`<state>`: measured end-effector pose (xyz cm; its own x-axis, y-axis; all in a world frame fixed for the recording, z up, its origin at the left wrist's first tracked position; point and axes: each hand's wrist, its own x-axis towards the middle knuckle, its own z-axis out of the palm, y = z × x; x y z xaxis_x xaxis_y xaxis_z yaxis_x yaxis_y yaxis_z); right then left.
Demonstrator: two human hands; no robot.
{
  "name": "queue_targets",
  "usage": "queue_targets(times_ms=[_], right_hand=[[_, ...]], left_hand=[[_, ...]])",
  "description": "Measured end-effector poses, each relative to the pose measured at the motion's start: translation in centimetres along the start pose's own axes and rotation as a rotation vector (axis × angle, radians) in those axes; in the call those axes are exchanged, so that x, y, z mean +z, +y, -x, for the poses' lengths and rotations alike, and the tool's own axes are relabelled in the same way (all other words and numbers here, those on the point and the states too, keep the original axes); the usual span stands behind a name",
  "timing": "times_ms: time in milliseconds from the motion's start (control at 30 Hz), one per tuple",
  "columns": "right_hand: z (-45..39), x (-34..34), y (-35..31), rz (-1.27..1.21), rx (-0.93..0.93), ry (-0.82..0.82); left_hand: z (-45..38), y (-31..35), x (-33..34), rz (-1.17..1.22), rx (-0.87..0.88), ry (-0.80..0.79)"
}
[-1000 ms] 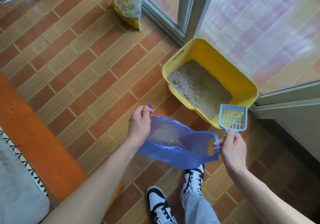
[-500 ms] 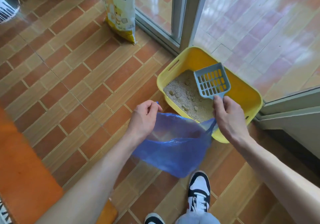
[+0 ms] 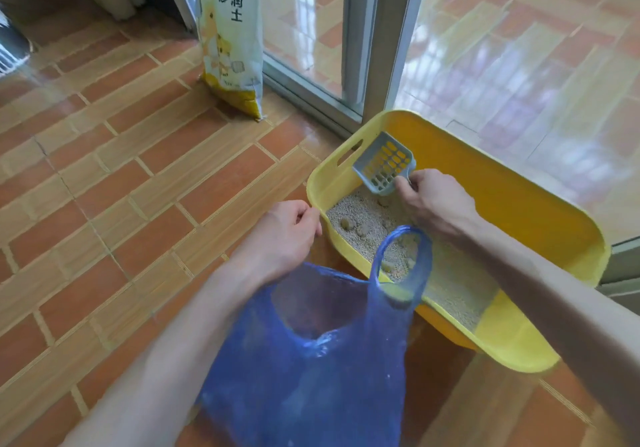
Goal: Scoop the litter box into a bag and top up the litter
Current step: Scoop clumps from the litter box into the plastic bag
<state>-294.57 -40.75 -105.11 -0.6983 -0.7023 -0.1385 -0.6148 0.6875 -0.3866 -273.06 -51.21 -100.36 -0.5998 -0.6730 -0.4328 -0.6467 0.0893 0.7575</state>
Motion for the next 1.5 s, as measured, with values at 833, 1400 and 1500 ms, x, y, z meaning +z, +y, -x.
queue_targets(times_ms=[833,1400,1500], right_hand=[[4.4,1.4,6.0,0.012,-0.101,-0.165],[0.5,6.2,2.9,0.358,-0.179,-0.035],[-0.1,6.6,2.8,0.381,-0.222,-0.022]], left_hand=[[-0.5,1.1,-0.3,-0.421,0.117,-0.071],[-0.8,-2.2,-0.3,-0.017,0.216,0.058],[-1.1,-2.4,-0.6,0.057,0.2,0.067]])
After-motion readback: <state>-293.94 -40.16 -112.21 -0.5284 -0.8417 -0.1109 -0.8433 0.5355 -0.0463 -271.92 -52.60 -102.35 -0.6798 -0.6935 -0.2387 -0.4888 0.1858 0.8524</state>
